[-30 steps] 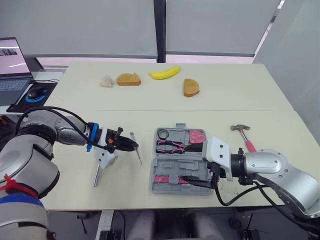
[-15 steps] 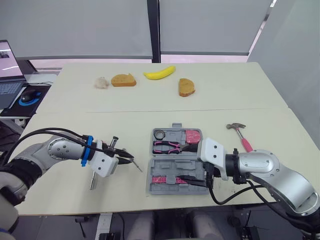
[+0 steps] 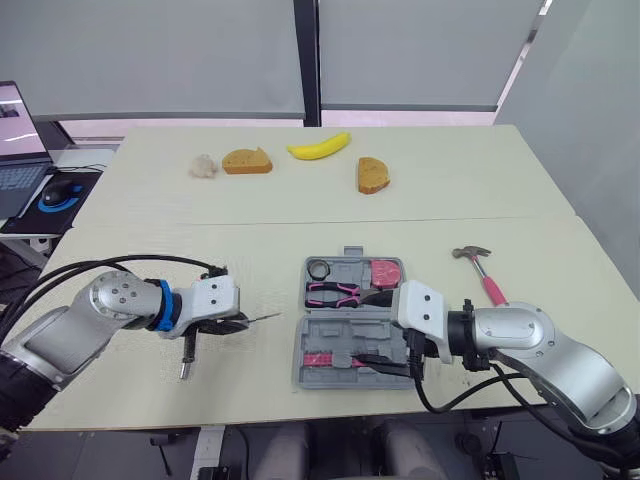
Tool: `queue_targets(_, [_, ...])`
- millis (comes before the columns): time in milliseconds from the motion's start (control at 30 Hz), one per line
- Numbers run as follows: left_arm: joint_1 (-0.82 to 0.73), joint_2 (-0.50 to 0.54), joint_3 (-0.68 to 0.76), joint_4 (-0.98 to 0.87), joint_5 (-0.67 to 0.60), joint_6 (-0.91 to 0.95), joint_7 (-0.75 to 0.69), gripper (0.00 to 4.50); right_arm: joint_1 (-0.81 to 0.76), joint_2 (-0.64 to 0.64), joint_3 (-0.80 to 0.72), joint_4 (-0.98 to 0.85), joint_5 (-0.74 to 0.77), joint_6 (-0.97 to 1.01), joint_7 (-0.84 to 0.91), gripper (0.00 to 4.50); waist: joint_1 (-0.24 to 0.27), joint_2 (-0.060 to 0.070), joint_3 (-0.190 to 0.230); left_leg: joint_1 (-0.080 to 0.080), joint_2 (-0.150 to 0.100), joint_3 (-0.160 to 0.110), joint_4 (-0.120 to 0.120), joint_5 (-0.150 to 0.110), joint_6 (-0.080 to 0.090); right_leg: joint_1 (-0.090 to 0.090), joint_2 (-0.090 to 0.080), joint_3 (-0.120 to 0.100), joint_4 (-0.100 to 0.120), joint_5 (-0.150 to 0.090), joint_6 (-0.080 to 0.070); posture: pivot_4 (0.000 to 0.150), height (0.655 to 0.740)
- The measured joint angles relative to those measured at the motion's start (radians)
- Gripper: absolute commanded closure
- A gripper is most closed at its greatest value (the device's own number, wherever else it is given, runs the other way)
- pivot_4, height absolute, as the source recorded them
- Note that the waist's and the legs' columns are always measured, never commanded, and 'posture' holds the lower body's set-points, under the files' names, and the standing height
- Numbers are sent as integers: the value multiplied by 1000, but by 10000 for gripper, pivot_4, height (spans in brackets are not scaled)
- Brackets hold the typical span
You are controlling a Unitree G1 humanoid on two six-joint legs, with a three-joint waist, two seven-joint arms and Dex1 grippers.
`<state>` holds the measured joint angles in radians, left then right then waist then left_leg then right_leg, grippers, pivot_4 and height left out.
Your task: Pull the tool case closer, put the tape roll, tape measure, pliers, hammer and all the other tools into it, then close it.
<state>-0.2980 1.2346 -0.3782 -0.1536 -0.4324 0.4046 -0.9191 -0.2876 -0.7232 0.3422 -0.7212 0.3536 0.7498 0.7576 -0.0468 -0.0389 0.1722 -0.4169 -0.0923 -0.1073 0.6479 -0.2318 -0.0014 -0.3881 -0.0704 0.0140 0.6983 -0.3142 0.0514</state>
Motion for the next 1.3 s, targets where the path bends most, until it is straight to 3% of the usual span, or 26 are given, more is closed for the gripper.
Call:
queue_targets(100, [39, -71, 74, -62, -46, 211, 83, 43365, 0, 7, 9, -1, -4, 0, -2, 0, 5, 1, 0, 0, 0, 0, 0, 0, 0, 0, 0, 1, 0, 0, 0, 1500, 7400])
queue_targets(267, [34, -341, 217, -112, -126, 595, 362, 43365, -18, 30, 50, -1, -37, -32, 5, 0, 18, 0, -1, 0, 0, 0, 1, 0, 0, 0, 0, 1, 0, 0, 0, 1500, 7400])
queue_targets(400, [1, -514, 306, -108, -110, 762, 540, 43365, -24, 34, 62, 0, -56, -39, 8, 0, 22, 0, -1, 0, -1, 0, 2, 0, -1, 0, -1, 1, 0, 0, 0, 1500, 7400])
queue_targets(567, [-14, -655, 326, -80, -32, 815, 678, 43366, -40, 36, 72, 0, -57, -39, 24, 0, 23, 0, -1, 0, 0, 0, 1, 2, -4, 0, -1, 1, 0, 0, 0, 1500, 7400])
queue_targets(867, [-29, -728, 324, -4, 54, 756, 710, 43371, -54, 35, 72, 0, -57, -34, 41, 0, 26, 2, -4, 0, -1, 0, 1, 3, -6, 0, -1, 1, -1, 0, -1, 1500, 7400])
queue_targets(900, [-24, -728, 324, -3, 61, 745, 709, 36121, -54, 35, 72, 0, -57, -32, 43, 0, 27, 2, -4, 0, -1, 0, 1, 4, -6, 0, -1, 1, -1, 0, -1, 1500, 7400])
queue_targets(1100, [10, -722, 349, -27, 63, 729, 679, 18700, -52, 35, 71, -1, -57, -21, 43, 0, 26, 2, -4, 0, -1, 0, 1, 4, -6, 0, -1, 1, -1, 0, -1, 1500, 7400])
queue_targets(1233, [51, -649, 393, -82, 45, 742, 621, 7258, -45, 34, 70, -2, -57, -18, 37, 0, 23, 2, -4, 0, 0, -1, 0, 4, -7, 0, -1, 1, -1, 0, -1, 1500, 7400])
queue_targets(1300, [107, -578, 433, -94, 30, 663, 531, 1551, -35, 34, 67, -4, -57, -18, 28, 0, 19, 3, -4, 1, 0, 0, -1, 4, -7, 0, -2, 1, -1, 0, -1, 1500, 7400])
